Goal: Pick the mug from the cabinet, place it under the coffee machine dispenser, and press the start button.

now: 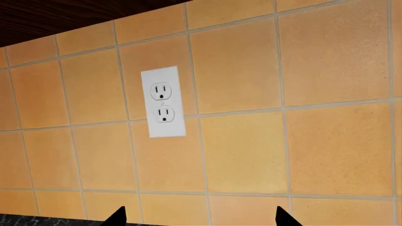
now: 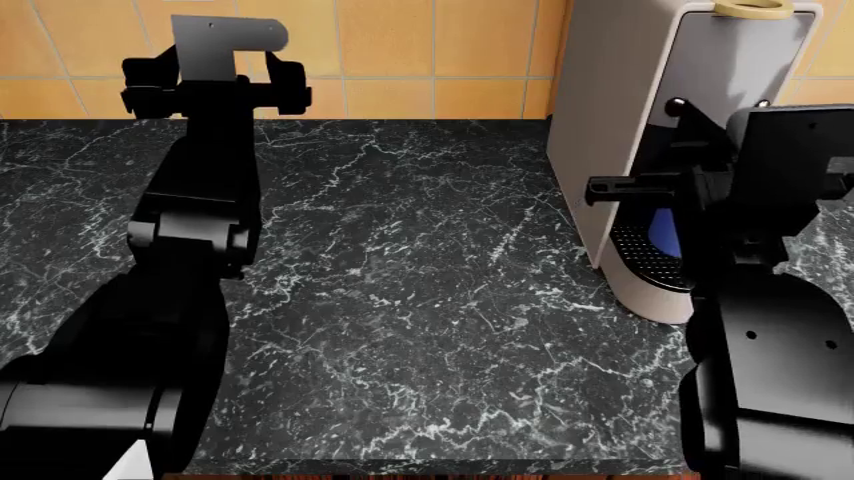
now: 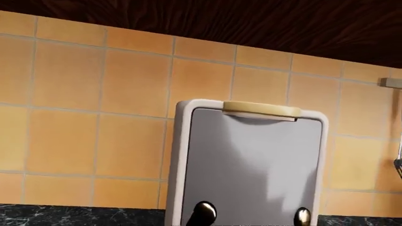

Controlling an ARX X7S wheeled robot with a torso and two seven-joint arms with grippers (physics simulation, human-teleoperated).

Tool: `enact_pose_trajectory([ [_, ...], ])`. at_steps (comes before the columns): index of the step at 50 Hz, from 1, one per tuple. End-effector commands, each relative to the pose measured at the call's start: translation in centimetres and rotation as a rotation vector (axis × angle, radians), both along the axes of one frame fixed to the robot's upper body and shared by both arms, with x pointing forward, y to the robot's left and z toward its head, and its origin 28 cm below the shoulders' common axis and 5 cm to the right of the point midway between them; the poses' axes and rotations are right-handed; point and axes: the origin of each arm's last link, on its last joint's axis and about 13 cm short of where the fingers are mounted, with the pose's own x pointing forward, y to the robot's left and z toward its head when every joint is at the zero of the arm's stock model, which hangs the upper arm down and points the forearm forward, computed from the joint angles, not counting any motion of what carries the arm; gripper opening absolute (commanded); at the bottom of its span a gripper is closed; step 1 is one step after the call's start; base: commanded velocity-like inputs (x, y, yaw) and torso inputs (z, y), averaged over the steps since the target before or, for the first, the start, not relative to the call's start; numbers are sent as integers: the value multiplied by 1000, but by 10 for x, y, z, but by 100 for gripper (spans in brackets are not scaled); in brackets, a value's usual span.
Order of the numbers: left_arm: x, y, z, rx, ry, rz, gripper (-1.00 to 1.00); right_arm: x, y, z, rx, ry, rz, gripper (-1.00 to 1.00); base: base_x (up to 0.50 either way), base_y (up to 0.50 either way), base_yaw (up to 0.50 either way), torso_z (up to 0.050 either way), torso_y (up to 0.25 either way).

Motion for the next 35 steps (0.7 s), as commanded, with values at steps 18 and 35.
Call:
enact_pose_trajectory([
  [18,0,-1,0,-2,1,-1,100,11,-1,-2,14,23,-9,-100,0,0,0,0,0],
  [35,0,-1,1,-5,-1,-1,100,18,-2,-4,32,57,-7,-100,0,0,0,0,0],
])
